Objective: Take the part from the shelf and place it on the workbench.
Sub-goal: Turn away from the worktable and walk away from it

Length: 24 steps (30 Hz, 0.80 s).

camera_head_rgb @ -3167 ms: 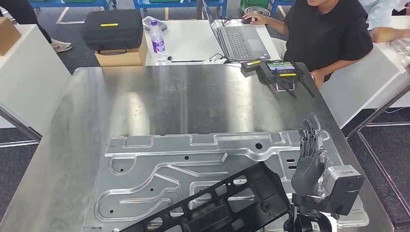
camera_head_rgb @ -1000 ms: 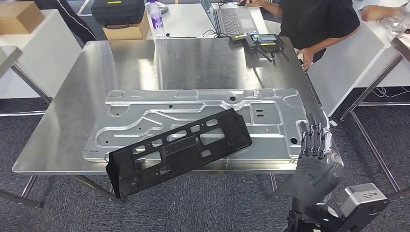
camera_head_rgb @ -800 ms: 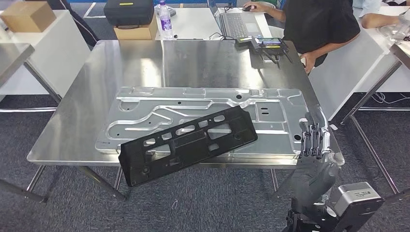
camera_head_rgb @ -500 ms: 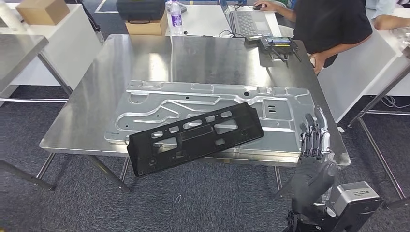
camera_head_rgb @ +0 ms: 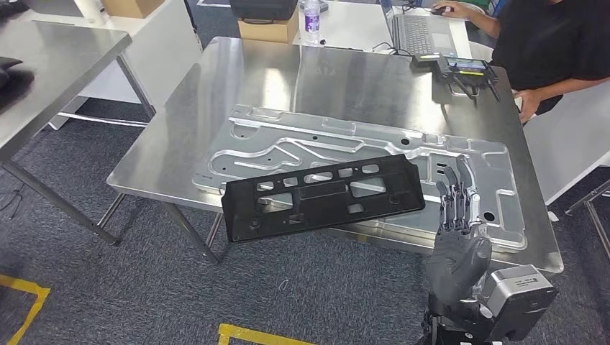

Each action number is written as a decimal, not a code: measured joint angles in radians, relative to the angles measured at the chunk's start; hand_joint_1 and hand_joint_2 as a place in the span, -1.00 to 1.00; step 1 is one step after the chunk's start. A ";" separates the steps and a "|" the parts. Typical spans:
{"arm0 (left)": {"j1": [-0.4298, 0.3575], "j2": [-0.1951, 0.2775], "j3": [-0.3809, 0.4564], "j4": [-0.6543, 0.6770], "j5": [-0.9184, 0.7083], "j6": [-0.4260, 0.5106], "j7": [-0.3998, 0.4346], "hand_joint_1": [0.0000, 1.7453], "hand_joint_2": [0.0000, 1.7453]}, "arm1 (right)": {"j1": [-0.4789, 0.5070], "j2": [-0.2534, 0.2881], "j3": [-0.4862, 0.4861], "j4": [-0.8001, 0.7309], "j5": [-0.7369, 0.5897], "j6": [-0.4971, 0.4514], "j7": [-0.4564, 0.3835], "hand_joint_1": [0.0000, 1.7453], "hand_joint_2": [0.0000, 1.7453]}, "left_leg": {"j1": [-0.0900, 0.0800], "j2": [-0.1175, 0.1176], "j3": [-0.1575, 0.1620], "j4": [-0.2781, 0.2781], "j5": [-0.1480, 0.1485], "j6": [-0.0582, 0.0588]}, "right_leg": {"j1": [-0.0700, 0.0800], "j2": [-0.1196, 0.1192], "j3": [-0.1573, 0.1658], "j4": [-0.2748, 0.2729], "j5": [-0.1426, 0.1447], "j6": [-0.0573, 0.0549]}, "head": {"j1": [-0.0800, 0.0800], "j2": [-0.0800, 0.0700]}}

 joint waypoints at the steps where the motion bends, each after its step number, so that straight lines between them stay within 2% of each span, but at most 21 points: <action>1: 0.000 0.000 0.000 0.000 0.000 0.000 0.000 -1.00 -1.00 | -0.001 0.000 0.000 0.000 0.001 0.000 0.001 -1.00 -1.00 | -0.003 0.010 0.013 -0.034 0.010 0.004 | 0.003 -0.007 0.000 0.001 0.000 0.004 | 0.001 0.000; 2: 0.000 0.000 0.000 0.000 0.000 0.000 0.000 -1.00 -1.00 | -0.001 0.000 0.001 0.000 0.002 0.000 0.001 -1.00 -1.00 | -0.007 0.011 0.012 -0.044 0.011 0.010 | 0.005 -0.015 -0.001 0.001 0.000 0.008 | 0.001 0.000; 4: 0.002 -0.001 0.000 0.000 0.000 0.000 0.000 -1.00 -1.00 | -0.003 0.000 0.002 0.000 0.004 0.000 0.002 -1.00 -1.00 | -0.008 -0.012 0.007 -0.045 0.018 0.024 | 0.003 -0.027 0.000 0.001 -0.002 0.019 | 0.002 0.000; 5: 0.003 -0.001 0.000 0.000 0.000 0.000 0.000 -1.00 -1.00 | -0.004 0.000 0.003 0.000 0.004 0.000 0.002 -1.00 -1.00 | -0.007 -0.022 0.007 -0.048 0.022 0.031 | 0.000 -0.015 -0.004 0.013 -0.013 0.023 | 0.002 0.000; 6: 0.003 -0.001 0.000 0.000 0.000 0.001 0.000 -1.00 -1.00 | -0.005 -0.001 0.003 0.000 0.004 0.000 0.003 -1.00 -1.00 | -0.005 -0.033 0.007 -0.050 0.027 0.039 | -0.003 0.006 -0.017 0.045 -0.036 0.027 | 0.003 0.000; 7: 0.002 -0.001 0.000 0.000 -0.001 0.001 0.000 -1.00 -1.00 | -0.004 -0.001 0.004 0.000 0.004 0.000 0.003 -1.00 -1.00 | -0.003 -0.043 0.008 -0.052 0.030 0.044 | -0.004 0.035 -0.041 0.100 -0.069 0.029 | 0.004 0.000; 8: 0.002 -0.001 0.000 0.000 -0.001 0.001 0.000 -1.00 -1.00 | -0.003 -0.002 0.004 0.001 0.005 0.000 0.003 -1.00 -1.00 | -0.004 -0.053 0.007 -0.052 0.032 0.048 | -0.003 0.062 -0.074 0.173 -0.105 0.029 | 0.005 0.000; 9: 0.002 -0.002 0.000 0.000 -0.001 0.002 0.000 -1.00 -1.00 | -0.002 -0.003 0.005 0.001 0.005 0.000 0.004 -1.00 -1.00 | -0.006 -0.065 0.006 -0.052 0.033 0.050 | -0.002 0.077 -0.109 0.248 -0.133 0.029 | 0.005 0.000; 10: 0.002 -0.002 0.000 0.000 -0.002 0.002 -0.001 -1.00 -1.00 | -0.001 -0.003 0.005 0.002 0.005 0.000 0.004 -1.00 -1.00 | -0.007 -0.078 0.006 -0.051 0.034 0.052 | -0.001 0.083 -0.136 0.299 -0.145 0.029 | 0.005 0.000; 11: 0.002 -0.002 0.000 0.000 -0.002 0.003 -0.001 -1.00 -1.00 | -0.001 -0.004 0.006 0.002 0.005 0.000 0.004 -1.00 -1.00 | -0.009 -0.092 0.006 -0.051 0.034 0.052 | 0.000 0.086 -0.144 0.311 -0.136 0.027 | 0.005 0.000; 12: 0.003 -0.002 0.000 0.000 -0.002 0.003 -0.001 -1.00 -1.00 | 0.000 -0.005 0.006 0.003 0.005 0.000 0.004 -1.00 -1.00 | -0.010 -0.107 0.007 -0.050 0.035 0.053 | 0.000 0.090 -0.133 0.280 -0.108 0.024 | 0.005 0.000; 13: 0.003 -0.002 0.000 0.000 -0.002 0.003 -0.001 -1.00 -1.00 | 0.000 -0.005 0.006 0.003 0.005 0.000 0.004 -1.00 -1.00 | -0.010 -0.121 0.007 -0.049 0.035 0.052 | 0.000 0.100 -0.104 0.215 -0.069 0.020 | 0.005 0.000; 15: 0.002 -0.002 0.000 0.000 -0.002 0.002 -0.002 -1.00 -1.00 | 0.002 -0.005 0.006 0.003 0.004 0.000 0.003 -1.00 -1.00 | -0.011 -0.147 0.003 -0.042 0.033 0.050 | -0.003 0.154 -0.041 0.073 -0.012 0.013 | 0.005 0.000; 16: 0.001 -0.003 0.000 0.000 -0.002 0.001 -0.003 -1.00 -1.00 | 0.003 -0.006 0.006 0.003 0.003 0.000 0.002 -1.00 -1.00 | -0.011 -0.158 -0.002 -0.039 0.034 0.046 | -0.004 0.176 -0.023 0.032 0.000 0.011 | 0.005 0.000; 17: 0.001 -0.003 0.000 0.000 -0.002 0.000 -0.004 -1.00 -1.00 | 0.004 -0.006 0.006 0.003 0.002 0.000 0.001 -1.00 -1.00 | -0.009 -0.169 -0.008 -0.037 0.035 0.041 | -0.004 0.188 -0.017 0.014 0.001 0.010 | 0.005 0.000; 19: 0.002 -0.002 0.000 0.000 -0.001 -0.001 -0.005 -1.00 -1.00 | 0.004 -0.006 0.006 0.003 0.001 0.000 0.000 -1.00 -1.00 | -0.004 -0.189 -0.019 -0.036 0.038 0.029 | -0.003 0.165 -0.018 0.009 0.004 0.006 | 0.005 0.000; 20: 0.002 -0.001 0.000 0.000 0.000 0.000 -0.005 -1.00 -1.00 | 0.004 -0.006 0.007 0.003 0.001 0.000 -0.001 -1.00 -1.00 | -0.005 -0.180 -0.025 -0.027 0.032 0.023 | -0.005 0.150 -0.017 0.007 0.006 0.002 | 0.005 0.000; 21: 0.002 -0.001 0.000 0.000 0.001 0.001 -0.005 -1.00 -1.00 | 0.003 -0.006 0.007 0.003 0.001 0.000 -0.001 -1.00 -1.00 | -0.006 -0.158 -0.037 -0.002 0.015 0.017 | -0.008 0.135 -0.016 0.004 0.007 -0.002 | 0.004 0.000; 23: 0.001 -0.001 0.000 0.000 0.003 0.002 -0.004 -1.00 -1.00 | 0.004 -0.007 0.008 0.003 0.000 0.000 -0.002 -1.00 -1.00 | -0.006 -0.094 -0.091 0.116 -0.051 0.003 | -0.009 0.104 -0.015 0.002 0.007 -0.008 | 0.000 0.000; 24: 0.001 -0.001 0.000 0.000 0.004 0.003 -0.004 -1.00 -1.00 | 0.005 -0.007 0.009 0.003 0.000 0.000 -0.002 -1.00 -1.00 | -0.002 -0.074 -0.126 0.190 -0.085 -0.004 | -0.008 0.088 -0.015 0.002 0.006 -0.009 | -0.001 0.000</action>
